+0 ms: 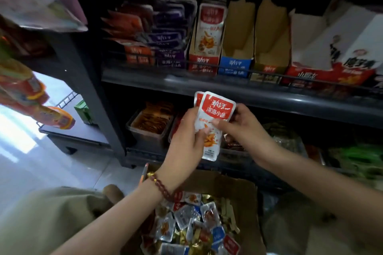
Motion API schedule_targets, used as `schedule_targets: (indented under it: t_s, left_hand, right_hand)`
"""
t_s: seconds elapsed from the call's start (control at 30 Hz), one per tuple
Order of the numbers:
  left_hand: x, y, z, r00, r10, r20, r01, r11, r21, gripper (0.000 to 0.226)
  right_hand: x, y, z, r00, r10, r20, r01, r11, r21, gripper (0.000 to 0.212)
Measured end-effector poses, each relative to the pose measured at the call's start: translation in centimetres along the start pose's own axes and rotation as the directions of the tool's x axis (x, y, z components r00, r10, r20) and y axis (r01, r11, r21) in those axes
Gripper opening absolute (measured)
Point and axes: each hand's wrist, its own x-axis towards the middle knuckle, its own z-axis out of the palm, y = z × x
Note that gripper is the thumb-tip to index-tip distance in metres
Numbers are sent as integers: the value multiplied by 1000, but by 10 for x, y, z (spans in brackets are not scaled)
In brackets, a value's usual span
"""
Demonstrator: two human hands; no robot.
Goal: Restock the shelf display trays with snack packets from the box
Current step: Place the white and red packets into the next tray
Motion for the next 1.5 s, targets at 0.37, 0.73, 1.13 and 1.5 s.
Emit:
schedule_targets:
  t_s: [0.37,0.73,1.13,1.5]
  left_hand:
    - [58,28,-12,965,258,-37,-256,965,53,62]
    - [109,24,-21,941,338,-34,-206,649,733,62]
    - [143,10,-37,939,339,50,-269,636,723,41]
    - [145,9,-33,941,339,3,-236,648,724,36]
  right_hand:
    - [15,-40,-2,938,-344,-36,344,939,-5,32]
    - [119,-107,-26,736,-585,-340,597,798,-81,20]
    - [182,-95,-21,797,-565,-213,516,821,-246,18]
    - [192,-93,-29,826,-558,-83,444,733,-515,60]
